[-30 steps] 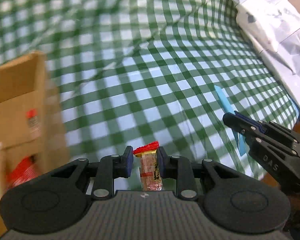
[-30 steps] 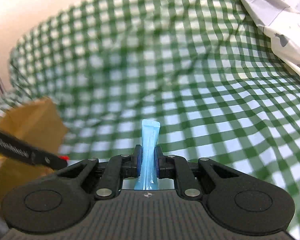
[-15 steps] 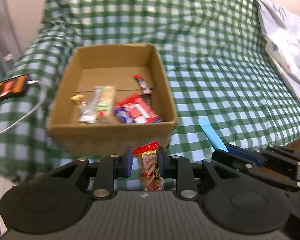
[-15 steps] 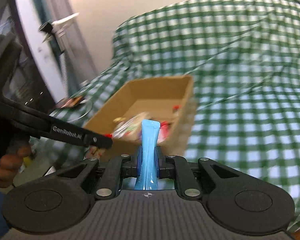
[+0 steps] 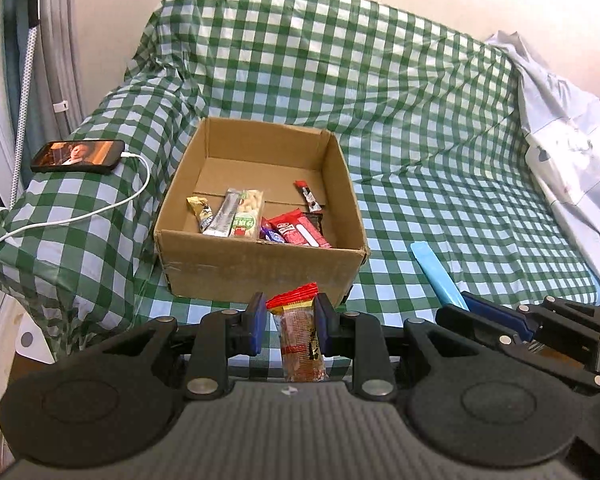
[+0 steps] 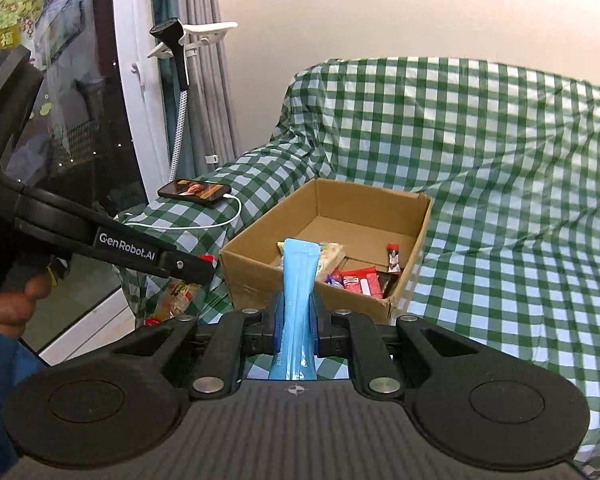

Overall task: Organize snacks
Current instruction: 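Carry the blue packet with the right tool over the box while the left tool carries the red candy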

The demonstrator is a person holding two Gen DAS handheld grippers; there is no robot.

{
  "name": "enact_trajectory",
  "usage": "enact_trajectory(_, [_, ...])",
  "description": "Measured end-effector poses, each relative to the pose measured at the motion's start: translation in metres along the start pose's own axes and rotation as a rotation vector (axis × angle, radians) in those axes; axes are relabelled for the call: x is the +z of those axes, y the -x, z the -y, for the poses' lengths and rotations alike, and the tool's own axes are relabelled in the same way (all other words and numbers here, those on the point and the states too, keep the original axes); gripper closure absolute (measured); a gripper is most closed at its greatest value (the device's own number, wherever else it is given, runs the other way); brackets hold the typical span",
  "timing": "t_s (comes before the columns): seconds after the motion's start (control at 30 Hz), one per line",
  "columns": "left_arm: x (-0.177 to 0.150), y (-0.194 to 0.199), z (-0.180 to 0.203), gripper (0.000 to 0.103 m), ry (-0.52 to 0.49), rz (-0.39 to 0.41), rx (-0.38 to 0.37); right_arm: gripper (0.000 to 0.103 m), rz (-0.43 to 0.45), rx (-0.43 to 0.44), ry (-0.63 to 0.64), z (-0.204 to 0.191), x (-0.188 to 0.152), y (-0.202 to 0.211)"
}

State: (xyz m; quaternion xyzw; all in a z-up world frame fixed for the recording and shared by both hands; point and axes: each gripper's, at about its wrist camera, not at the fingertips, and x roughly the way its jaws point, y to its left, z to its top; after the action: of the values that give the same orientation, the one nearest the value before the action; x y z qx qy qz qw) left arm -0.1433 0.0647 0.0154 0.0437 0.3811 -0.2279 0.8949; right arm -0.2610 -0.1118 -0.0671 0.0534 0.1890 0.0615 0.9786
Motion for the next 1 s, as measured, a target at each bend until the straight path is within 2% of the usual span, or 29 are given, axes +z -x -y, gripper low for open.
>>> enact_trajectory(0.53, [-0.006,0.014,-0.004,0.075,0.028,0.026,-0.001,0.089,0.006,-0.018,0.051,-0.012,-0.002,0.010])
enact_trajectory(1.0, [-0.002,-0.005,-0.013,0.075,0.048,-0.011,0.002,0.089,-0.028,-0.012,0.045,-0.007,-0.003,0.000])
